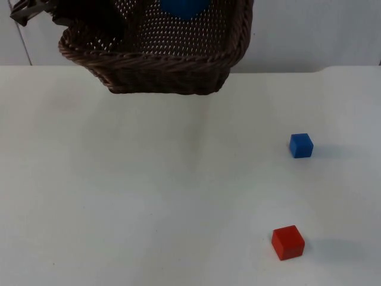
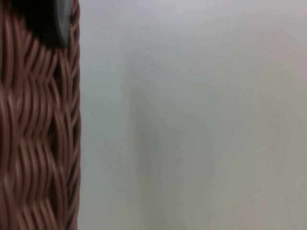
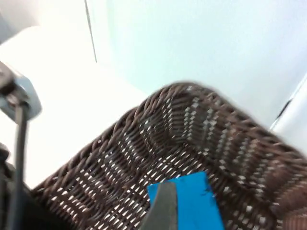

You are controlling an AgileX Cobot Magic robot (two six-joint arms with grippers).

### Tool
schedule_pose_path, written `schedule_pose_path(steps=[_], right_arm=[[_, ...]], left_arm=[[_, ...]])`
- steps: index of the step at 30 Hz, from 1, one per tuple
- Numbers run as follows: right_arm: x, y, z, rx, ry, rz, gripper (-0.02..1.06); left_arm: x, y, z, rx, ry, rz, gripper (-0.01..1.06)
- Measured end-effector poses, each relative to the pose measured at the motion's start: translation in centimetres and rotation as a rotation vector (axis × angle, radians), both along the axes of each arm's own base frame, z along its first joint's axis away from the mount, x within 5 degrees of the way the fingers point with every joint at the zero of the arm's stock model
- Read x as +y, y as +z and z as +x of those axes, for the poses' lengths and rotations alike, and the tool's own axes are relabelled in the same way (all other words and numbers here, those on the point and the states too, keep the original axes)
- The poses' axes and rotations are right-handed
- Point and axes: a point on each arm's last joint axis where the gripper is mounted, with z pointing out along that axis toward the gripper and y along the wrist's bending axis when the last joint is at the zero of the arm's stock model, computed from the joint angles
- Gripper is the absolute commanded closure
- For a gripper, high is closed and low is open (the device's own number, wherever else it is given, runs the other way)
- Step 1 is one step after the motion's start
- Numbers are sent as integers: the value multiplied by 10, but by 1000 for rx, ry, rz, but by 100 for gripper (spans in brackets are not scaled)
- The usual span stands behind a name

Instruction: Pick up the basket with the left hand and place the largest block into the basket with the right hand.

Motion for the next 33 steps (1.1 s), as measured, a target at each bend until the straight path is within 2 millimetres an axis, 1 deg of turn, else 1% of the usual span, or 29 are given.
schedule_pose_path(steps=[1, 5, 6, 7, 9, 11, 19, 23, 24, 27, 28, 29, 30, 32, 33], right_arm=[[0, 0, 0, 0, 0, 0, 33], [-20, 36, -26, -12, -5, 11, 33], [-23, 41, -30, -9, -6, 10, 33], [-23, 41, -30, -9, -6, 10, 33], [-29, 49, -38, -10, -8, 11, 33], [-33, 51, -43, 0, -8, 4, 33], [-42, 45, -56, 44, -5, -18, 33], [-49, 39, -66, 47, 0, -16, 33], [-49, 39, -66, 47, 0, -16, 33], [-58, 33, -79, 39, 4, -9, 33], [-58, 33, -79, 39, 4, -9, 33], [-61, 27, -83, 45, 5, -14, 33], [-68, 25, -91, 36, 5, -4, 33], [-75, 16, -102, 34, 6, 0, 33], [-80, 15, -108, 23, 7, 8, 33]], left_arm=[[0, 0, 0, 0, 0, 0, 105], [1, 0, 0, -1, -2, 9, 105], [1, 0, 0, -1, -2, 8, 105], [1, 0, 0, -1, -2, 8, 105], [1, 0, 0, -1, -2, 8, 105], [1, 0, 0, -1, -3, 11, 105], [1, -2, 0, 7, -9, 17, 105], [1, -14, 3, 35, -13, 24, 105], [1, -14, 3, 35, -13, 24, 105], [1, -23, 6, 46, -16, 33, 105], [1, -23, 6, 46, -16, 33, 105], [1, -27, 8, 44, -16, 37, 105], [1, -30, 9, 40, -17, 40, 105], [1, -34, 12, 30, -21, 47, 105], [1, -37, 13, 32, -22, 50, 105]])
